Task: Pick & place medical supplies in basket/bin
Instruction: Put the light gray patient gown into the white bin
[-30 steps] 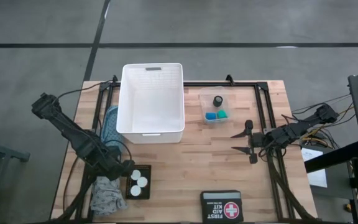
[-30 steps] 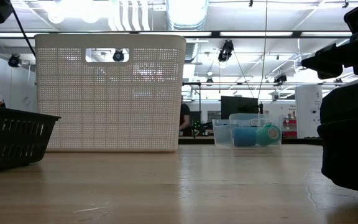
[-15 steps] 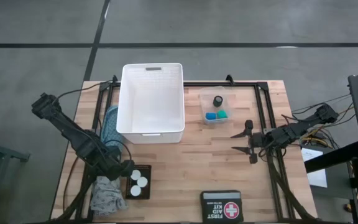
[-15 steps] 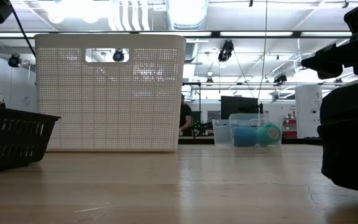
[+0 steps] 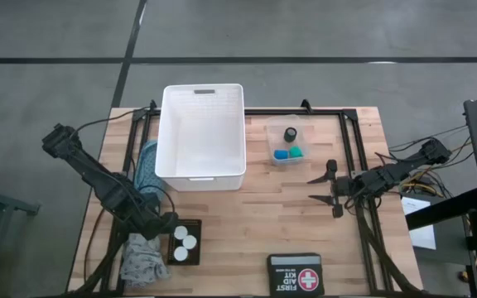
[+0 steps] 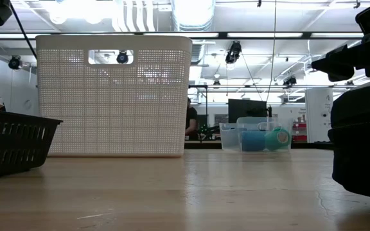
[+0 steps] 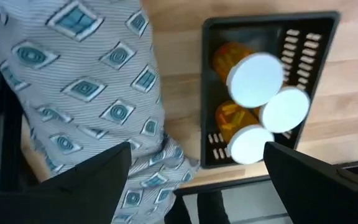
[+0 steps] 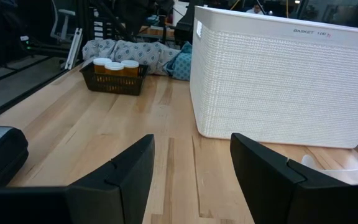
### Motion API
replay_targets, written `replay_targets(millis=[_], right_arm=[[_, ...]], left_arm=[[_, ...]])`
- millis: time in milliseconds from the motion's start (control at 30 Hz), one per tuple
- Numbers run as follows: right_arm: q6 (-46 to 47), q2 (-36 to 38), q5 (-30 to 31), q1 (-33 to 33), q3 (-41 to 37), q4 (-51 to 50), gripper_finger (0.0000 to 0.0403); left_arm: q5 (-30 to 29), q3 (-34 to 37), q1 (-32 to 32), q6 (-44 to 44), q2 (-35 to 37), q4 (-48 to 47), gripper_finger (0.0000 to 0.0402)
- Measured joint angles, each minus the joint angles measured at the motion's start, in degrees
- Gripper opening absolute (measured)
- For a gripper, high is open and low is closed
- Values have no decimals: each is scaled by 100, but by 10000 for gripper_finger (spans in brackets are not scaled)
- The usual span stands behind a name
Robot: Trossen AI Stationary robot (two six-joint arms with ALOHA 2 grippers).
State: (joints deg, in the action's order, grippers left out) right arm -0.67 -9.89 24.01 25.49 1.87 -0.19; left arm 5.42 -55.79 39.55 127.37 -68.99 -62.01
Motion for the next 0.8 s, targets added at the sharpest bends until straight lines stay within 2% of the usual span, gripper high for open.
replay_targets(millis=[133, 433, 633, 800], right_arm=[[1, 0, 1, -1, 0, 2, 206], [1, 0, 1, -1, 0, 3, 206], [0, 0, 0, -1, 0, 0, 206], [1, 0, 1, 0, 0, 0, 206]], left_arm=[[440, 0, 1, 158, 0, -142, 371], [1037, 111, 177, 743, -98, -569, 370], [1091, 616, 177, 754, -98, -457, 370], [1054, 1105, 171, 754, -98, 155, 370]])
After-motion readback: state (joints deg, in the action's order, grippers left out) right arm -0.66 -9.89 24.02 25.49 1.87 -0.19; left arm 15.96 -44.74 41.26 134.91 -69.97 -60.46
